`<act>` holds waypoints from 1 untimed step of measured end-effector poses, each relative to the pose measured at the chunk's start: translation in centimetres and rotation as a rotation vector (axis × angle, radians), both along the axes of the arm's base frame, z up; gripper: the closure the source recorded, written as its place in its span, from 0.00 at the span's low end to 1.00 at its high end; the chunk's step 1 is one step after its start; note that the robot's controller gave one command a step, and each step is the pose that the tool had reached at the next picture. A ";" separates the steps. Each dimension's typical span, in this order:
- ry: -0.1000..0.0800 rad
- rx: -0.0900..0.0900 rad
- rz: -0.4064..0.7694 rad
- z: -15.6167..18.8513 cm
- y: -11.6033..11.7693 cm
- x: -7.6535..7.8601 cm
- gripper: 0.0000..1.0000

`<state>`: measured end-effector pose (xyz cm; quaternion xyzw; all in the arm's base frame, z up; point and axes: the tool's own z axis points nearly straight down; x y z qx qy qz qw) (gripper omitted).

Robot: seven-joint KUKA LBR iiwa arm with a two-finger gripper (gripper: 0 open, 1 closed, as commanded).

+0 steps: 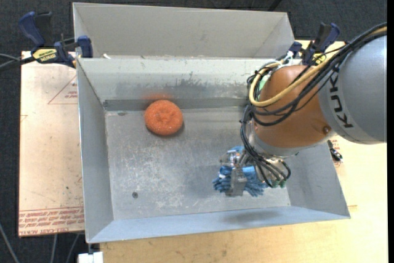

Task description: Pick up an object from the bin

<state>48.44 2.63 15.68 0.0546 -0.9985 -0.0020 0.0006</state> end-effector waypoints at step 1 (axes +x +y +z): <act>0.000 0.000 0.000 0.0 0.0 0.0 1.00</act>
Offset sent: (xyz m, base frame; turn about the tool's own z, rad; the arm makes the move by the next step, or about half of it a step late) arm -0.0019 0.0016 0.0904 -0.0035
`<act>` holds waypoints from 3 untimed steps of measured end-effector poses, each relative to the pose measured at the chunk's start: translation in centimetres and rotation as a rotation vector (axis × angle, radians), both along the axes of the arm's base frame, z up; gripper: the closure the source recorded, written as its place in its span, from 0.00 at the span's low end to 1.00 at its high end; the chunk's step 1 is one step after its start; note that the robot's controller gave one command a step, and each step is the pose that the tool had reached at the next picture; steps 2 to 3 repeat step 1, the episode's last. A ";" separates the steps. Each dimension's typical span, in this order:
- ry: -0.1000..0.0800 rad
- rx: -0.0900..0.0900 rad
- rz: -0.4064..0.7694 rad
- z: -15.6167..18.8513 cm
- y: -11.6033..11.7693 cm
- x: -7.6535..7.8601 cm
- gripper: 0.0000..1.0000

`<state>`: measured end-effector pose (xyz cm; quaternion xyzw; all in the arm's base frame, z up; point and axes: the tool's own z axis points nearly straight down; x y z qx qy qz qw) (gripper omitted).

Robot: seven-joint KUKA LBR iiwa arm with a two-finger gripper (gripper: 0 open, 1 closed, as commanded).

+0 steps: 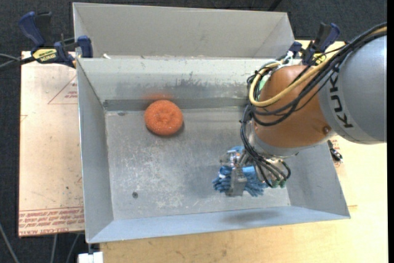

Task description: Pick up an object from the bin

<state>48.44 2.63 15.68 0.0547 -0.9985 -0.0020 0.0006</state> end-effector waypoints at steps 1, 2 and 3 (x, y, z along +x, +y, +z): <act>-0.002 0.001 0.003 9.0 0.3 -0.1 1.00; -0.002 0.001 0.003 9.0 0.3 -0.1 1.00; -0.002 0.001 0.003 9.0 0.3 -0.1 1.00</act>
Offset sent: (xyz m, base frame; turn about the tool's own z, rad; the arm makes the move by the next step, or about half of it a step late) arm 0.0000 0.0000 0.0000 0.0000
